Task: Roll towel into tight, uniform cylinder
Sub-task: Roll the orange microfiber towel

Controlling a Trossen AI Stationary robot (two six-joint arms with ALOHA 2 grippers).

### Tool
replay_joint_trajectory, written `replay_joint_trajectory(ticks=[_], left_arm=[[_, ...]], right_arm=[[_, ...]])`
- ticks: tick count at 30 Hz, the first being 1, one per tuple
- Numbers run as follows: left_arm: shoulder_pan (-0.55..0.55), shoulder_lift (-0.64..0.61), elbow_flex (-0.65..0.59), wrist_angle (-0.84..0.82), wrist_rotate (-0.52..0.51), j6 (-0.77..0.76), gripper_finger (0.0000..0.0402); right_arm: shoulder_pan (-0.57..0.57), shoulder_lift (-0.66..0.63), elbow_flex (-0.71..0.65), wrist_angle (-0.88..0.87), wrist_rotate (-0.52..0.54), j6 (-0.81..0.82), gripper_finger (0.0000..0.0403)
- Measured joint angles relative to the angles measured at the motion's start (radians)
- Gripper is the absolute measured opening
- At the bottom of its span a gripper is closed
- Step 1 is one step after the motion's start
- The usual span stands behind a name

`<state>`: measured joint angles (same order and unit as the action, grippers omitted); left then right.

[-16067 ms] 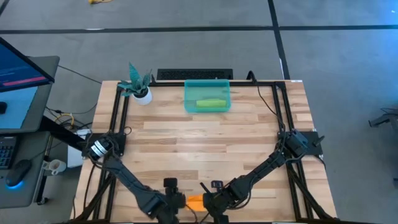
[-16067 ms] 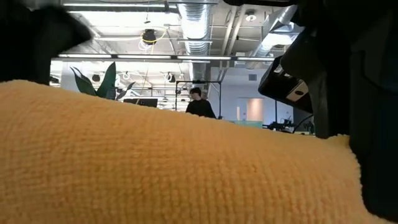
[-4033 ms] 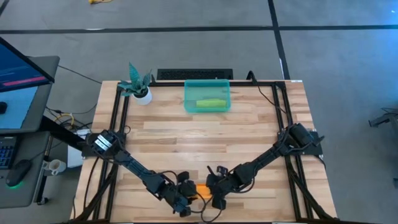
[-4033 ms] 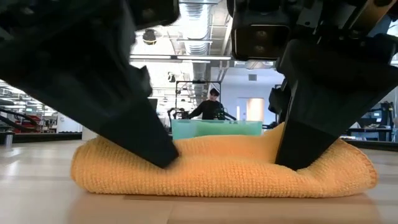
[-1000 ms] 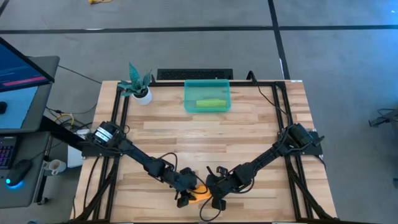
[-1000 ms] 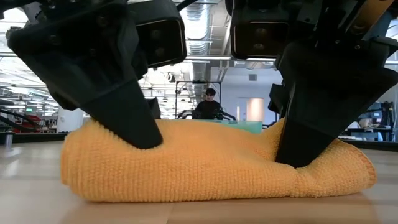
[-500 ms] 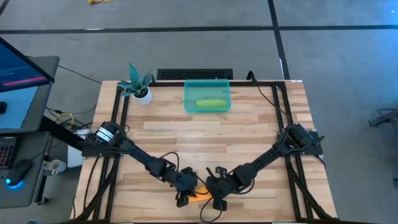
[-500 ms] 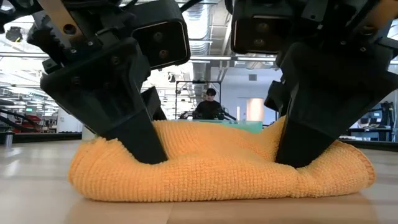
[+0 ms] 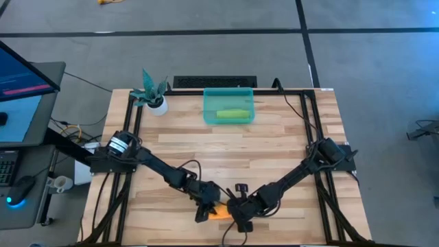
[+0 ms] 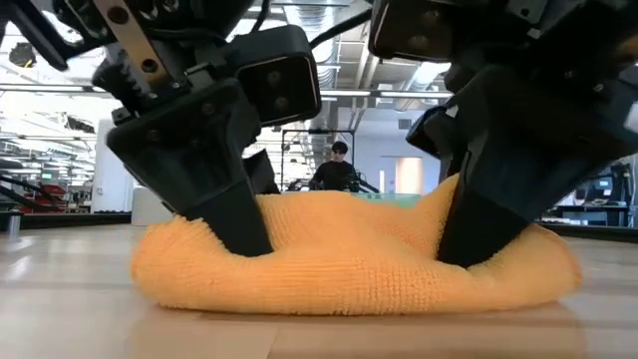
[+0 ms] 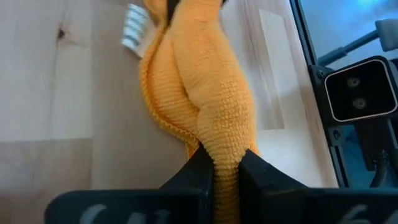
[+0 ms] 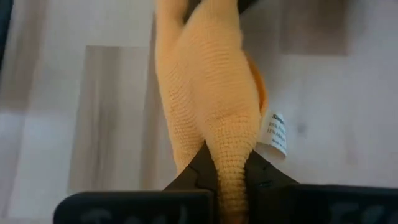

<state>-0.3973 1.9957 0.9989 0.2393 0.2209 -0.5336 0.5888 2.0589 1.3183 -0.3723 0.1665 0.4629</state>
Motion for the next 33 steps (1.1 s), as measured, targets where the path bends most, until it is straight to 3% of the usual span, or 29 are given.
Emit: replay_joint_trajectory(ticks=[7, 14, 25, 33], left_arm=[[0.055, -0.022, -0.001, -0.033, 0.031, 0.080, 0.0013], [0.151, -0.130, -0.004, -0.209, 0.045, 0.190, 0.0015], [0.317, -0.230, -0.002, -0.388, 0.069, 0.371, 0.0016], [0.460, -0.244, -0.002, -0.395, 0.102, 0.495, 0.0017]], right_arm=[[-0.028, -0.078, -0.005, -0.078, 0.044, -0.075, 0.0035], [-0.096, -0.120, -0.039, -0.097, 0.046, -0.133, 0.0035], [-0.249, -0.167, -0.037, -0.158, 0.047, -0.274, 0.0035], [-0.394, -0.213, -0.037, -0.200, 0.034, -0.443, 0.0035]])
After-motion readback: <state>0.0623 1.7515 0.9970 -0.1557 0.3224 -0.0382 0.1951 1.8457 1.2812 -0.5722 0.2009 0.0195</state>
